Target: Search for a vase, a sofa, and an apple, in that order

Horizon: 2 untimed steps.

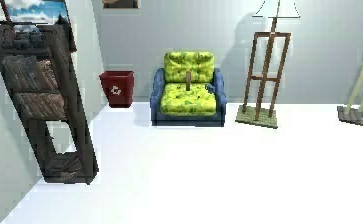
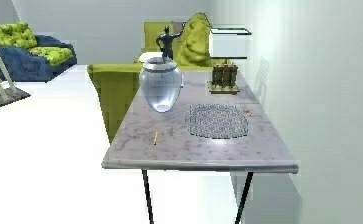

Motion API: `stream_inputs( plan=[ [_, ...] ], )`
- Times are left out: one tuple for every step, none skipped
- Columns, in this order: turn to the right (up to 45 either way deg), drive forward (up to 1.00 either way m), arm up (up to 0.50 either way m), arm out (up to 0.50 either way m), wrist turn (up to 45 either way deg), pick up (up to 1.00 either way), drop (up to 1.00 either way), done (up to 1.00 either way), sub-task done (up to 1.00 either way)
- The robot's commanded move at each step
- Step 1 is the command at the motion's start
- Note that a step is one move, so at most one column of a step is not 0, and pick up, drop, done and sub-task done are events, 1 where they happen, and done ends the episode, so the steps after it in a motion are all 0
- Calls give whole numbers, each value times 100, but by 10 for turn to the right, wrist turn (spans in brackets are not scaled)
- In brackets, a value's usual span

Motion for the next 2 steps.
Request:
stream_inputs(
  plan=[
    [-150, 0, 0, 0, 0, 0, 0, 0, 0],
    [0, 15, 0, 0, 0, 0, 0, 0, 0]
  ],
)
